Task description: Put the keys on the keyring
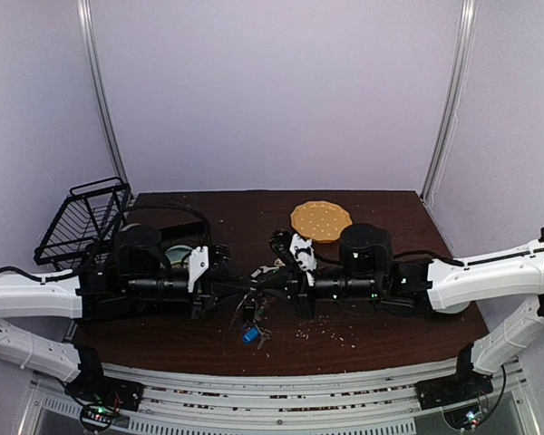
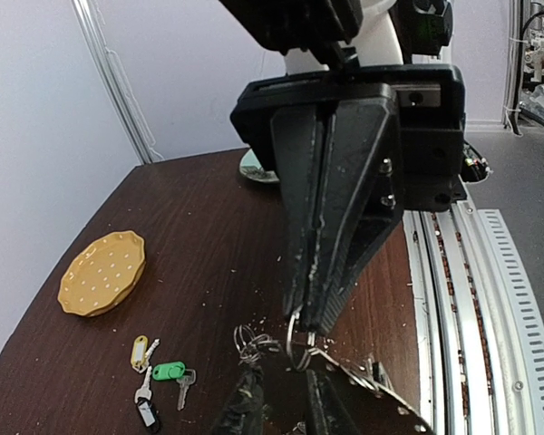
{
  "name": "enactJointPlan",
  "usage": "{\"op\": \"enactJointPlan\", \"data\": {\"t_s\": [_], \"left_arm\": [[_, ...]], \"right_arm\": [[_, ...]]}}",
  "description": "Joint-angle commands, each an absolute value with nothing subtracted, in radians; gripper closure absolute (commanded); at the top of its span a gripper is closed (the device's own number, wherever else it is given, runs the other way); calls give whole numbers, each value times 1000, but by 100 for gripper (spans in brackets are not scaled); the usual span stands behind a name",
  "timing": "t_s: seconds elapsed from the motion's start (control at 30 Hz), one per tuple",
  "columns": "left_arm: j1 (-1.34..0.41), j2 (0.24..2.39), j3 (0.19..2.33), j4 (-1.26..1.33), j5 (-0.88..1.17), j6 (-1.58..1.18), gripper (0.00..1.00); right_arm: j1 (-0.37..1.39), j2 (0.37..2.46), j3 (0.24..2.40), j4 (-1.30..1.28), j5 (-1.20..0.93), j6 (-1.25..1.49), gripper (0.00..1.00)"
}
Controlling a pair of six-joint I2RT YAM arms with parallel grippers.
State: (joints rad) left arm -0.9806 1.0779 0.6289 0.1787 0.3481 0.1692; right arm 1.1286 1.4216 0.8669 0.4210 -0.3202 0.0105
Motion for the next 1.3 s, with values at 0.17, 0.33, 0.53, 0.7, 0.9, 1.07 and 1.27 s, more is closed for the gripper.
{"op": "enactJointPlan", "data": {"t_s": [0.17,0.33,0.53,0.7,0.9,1.07,1.27], "left_arm": [[-974,1065,626,290,370,158,85],[-974,1074,632,279,387,155,90],[-974,1058,621,236,360,172,75],[-974,1071,624,218,349,164,86],[-974,1084,636,202,366,181,88],[-974,1087,635,194,363,181,84],[-974,1082,645,196,356,195,100]], "right_arm": [[1132,1444,898,478,-351,19,100],[1133,1451,911,472,-353,14,100],[1133,1445,913,466,-354,9,100],[1132,1442,914,462,-355,9,100],[1132,1437,913,462,-357,8,100],[1132,1438,912,462,-359,7,100],[1133,1434,914,456,-355,0,100]]}}
